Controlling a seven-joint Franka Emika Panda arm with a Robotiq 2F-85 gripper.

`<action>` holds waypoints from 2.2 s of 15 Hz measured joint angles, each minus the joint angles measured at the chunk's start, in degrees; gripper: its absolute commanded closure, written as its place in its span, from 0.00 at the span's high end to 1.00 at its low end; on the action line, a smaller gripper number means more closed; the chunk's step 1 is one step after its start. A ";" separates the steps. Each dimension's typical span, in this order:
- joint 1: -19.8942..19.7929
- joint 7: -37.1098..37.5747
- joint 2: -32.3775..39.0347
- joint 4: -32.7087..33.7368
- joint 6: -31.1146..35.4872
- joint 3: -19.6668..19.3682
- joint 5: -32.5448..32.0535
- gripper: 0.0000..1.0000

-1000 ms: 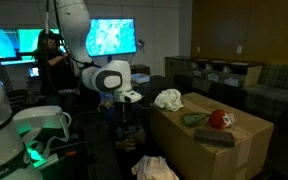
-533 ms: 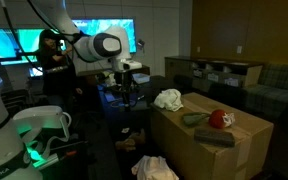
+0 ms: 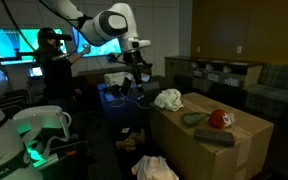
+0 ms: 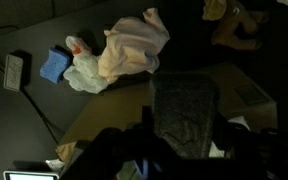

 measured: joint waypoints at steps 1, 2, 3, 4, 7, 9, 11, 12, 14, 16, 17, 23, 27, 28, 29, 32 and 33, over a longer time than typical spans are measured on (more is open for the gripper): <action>-0.67 -0.83 1.68 1.97 0.14 0.11 -0.22 0.31; -1.26 -1.33 3.74 4.12 0.41 0.13 -0.72 0.31; -1.81 -1.40 6.18 6.38 0.97 0.13 -1.73 0.31; -2.31 -1.39 8.70 8.62 1.59 0.11 -2.79 0.31; -3.00 -1.12 17.41 15.95 3.55 -0.99 -6.46 0.31; -2.90 -1.08 23.20 20.78 4.43 -2.52 -8.14 0.31; -2.56 -1.11 28.28 25.07 5.20 -4.32 -8.62 0.31; -2.34 -1.13 30.53 27.04 5.47 -5.23 -8.62 0.31; -2.12 -1.19 34.36 30.81 5.58 -6.79 -8.34 0.31; -2.11 -1.35 37.32 33.93 5.58 -7.89 -7.63 0.31; -2.10 -1.44 38.56 35.23 5.58 -8.29 -7.01 0.31; -1.60 -1.67 42.51 39.93 5.52 -9.14 -3.31 0.96; -0.57 -1.54 42.76 40.84 5.49 -10.11 -2.61 1.00; -0.30 -1.51 42.59 40.87 5.49 -10.46 -2.61 1.00; -0.07 -1.46 42.31 40.86 5.49 -10.79 -2.61 1.00; 0.12 -1.57 39.87 39.57 4.27 -11.01 -2.42 1.00; 0.13 -1.77 38.29 38.35 3.42 -10.97 -2.09 1.00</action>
